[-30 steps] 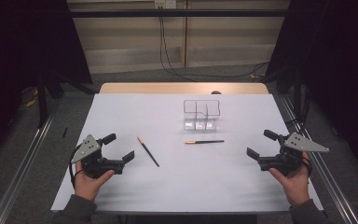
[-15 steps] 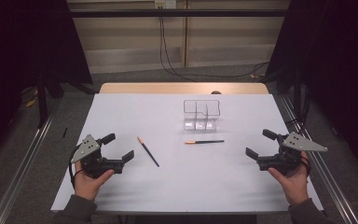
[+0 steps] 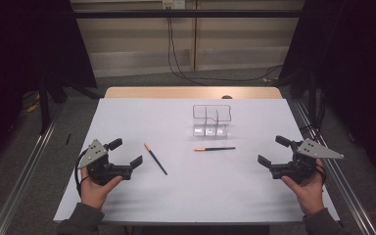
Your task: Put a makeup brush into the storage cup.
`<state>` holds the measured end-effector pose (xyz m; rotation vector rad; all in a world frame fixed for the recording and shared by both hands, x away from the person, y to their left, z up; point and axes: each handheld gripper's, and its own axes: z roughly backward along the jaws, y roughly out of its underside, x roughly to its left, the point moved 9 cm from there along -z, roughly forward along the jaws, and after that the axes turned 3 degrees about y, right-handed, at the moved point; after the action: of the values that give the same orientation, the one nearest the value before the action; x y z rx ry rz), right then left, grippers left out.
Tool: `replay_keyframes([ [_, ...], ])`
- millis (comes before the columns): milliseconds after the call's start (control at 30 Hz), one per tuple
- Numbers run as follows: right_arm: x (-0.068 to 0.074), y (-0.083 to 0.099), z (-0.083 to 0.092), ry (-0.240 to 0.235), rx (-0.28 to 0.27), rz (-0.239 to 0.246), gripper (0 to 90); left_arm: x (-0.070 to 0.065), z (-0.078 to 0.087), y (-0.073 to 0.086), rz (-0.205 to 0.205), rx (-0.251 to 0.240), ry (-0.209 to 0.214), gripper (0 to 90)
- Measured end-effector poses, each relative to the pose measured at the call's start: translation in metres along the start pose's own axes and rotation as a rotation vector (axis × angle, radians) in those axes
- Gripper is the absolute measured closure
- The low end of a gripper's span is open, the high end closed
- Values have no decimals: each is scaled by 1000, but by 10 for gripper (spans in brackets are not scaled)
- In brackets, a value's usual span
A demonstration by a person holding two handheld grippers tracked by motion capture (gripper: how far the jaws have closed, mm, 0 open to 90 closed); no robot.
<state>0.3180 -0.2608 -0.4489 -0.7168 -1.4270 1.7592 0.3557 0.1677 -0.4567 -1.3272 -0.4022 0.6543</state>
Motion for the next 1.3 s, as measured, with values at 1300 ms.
replay_keyframes([
  [1300,0,0,-1,-8,-4,5,5,10,-20,-15,5,-20,-14,1],
])
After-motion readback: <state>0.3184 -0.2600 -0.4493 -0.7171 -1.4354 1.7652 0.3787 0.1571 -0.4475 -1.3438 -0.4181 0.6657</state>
